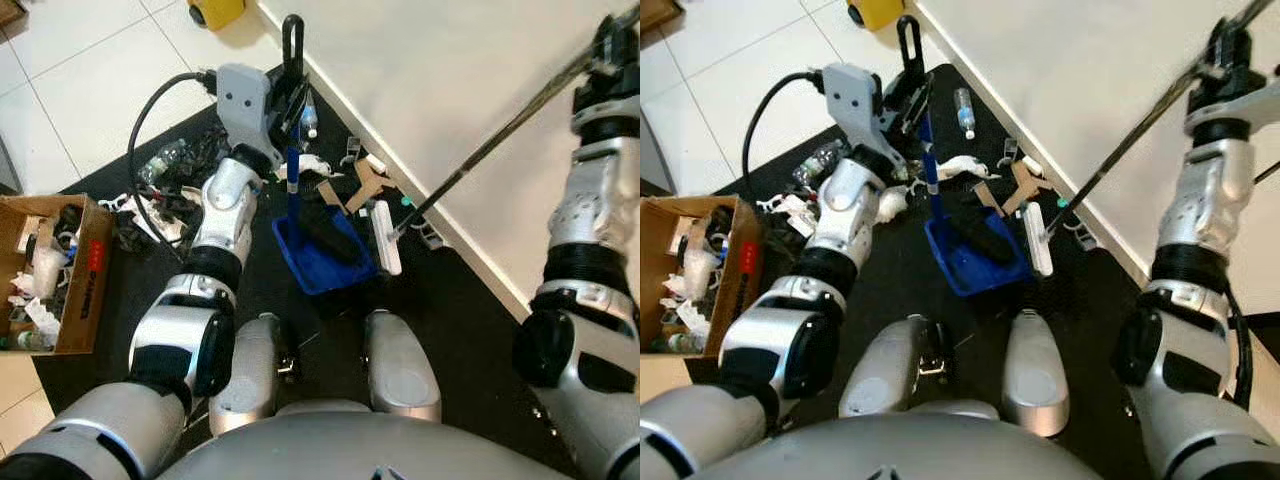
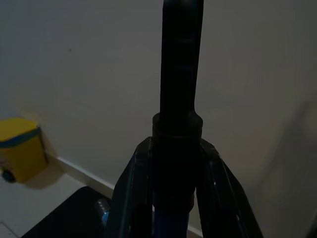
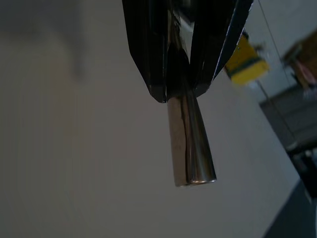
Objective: Sweep floor
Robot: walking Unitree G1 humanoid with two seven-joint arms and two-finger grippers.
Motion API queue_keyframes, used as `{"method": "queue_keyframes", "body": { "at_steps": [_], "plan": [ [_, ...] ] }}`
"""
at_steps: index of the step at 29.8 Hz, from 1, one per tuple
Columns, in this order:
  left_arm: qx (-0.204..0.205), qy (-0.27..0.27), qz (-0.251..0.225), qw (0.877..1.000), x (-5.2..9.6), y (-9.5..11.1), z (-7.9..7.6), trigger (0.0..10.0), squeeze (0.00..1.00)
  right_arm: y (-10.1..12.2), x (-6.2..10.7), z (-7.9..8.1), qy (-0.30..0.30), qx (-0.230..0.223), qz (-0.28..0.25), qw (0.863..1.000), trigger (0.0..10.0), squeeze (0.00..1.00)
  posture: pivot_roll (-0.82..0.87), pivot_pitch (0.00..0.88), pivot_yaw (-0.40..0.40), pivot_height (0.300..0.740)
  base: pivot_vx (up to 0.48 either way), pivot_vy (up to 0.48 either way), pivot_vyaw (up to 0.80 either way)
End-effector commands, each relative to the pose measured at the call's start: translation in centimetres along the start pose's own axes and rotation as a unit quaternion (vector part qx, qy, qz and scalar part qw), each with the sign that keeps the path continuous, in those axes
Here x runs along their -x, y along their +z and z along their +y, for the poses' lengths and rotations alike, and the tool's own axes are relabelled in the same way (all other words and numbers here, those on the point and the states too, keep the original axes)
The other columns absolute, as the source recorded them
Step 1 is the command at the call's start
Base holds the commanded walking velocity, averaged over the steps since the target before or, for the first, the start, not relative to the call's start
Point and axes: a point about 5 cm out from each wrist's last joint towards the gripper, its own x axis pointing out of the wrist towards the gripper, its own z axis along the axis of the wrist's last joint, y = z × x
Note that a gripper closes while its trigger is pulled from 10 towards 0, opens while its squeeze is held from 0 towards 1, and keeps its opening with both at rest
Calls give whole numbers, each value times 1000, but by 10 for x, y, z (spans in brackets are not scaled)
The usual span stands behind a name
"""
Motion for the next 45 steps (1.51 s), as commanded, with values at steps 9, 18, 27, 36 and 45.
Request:
{"method": "queue_keyframes", "body": {
  "at_steps": [9, 18, 27, 36, 45],
  "plan": [
    [-20, 8, 66, 998, 19, -29, -1, 10000, 63, -31, 10, 20, 19, 2, 42, 999, 10000, 0, -14, 4, 19, 740, 0, 0, 0],
    [-28, 4, 113, 993, 27, -45, -8, 10000, 67, -30, 9, 19, 19, 10, 39, 999, 10000, 0, -26, 34, 7, 740, 0, 0, 0],
    [-47, 15, 136, 989, 29, -50, 1, 10000, 63, -24, 10, 10, 11, 20, 31, 999, 10000, 0, -39, 57, -4, 740, 0, 0, 0],
    [-45, 23, 97, 994, 14, -35, 3, 10000, 67, -24, 11, 12, 18, 19, 32, 999, 10000, 0, -42, 62, -8, 740, 0, 0, 0],
    [-52, 6, 86, 995, 7, -31, -4, 10000, 63, -29, 13, 12, 20, 16, 42, 999, 10000, 0, -46, 66, -12, 740, 0, 0, 0]
  ]
}}
